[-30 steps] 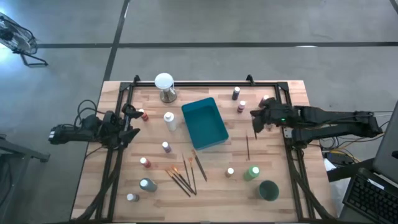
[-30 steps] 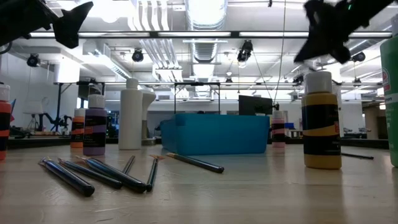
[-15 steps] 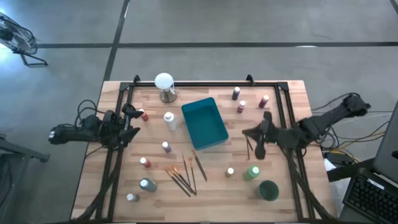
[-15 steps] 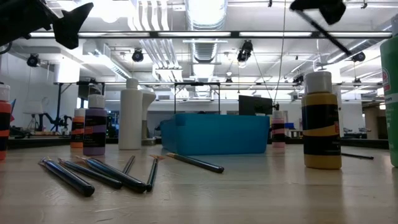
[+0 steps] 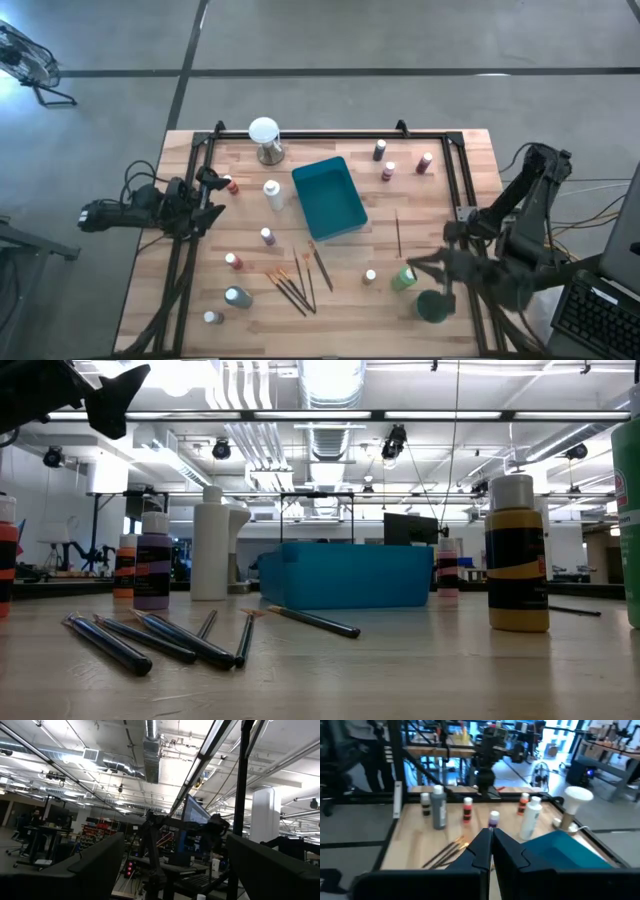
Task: Pick & Place Paint Supplies
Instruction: Put the silver paintbrush into the green cup
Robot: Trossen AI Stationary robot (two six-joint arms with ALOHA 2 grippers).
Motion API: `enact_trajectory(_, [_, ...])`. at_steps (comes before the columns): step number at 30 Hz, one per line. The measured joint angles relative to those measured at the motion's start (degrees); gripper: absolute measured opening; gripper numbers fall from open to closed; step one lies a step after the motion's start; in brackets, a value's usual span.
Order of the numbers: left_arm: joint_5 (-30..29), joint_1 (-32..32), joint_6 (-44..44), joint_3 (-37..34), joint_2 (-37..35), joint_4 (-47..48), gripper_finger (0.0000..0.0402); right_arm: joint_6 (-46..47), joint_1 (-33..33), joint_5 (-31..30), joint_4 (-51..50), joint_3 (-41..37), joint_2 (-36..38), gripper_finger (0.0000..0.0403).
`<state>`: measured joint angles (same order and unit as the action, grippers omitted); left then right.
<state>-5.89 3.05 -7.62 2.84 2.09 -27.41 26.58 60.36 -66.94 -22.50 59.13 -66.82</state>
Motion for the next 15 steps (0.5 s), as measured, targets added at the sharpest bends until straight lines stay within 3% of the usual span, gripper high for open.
enact_trajectory(9, [0.02,0.00,-1.68,-0.16,0.00,0.03,0.0355,12.18,10.51,-11.16,0.40,-3.45,-5.34,0.0008])
enact_trajectory(15, [-0.04,0.00,-1.84,-0.21,0.00,0.02,0.0355,19.77,14.18,-16.63,0.35,-6.12,-7.07,0.0008])
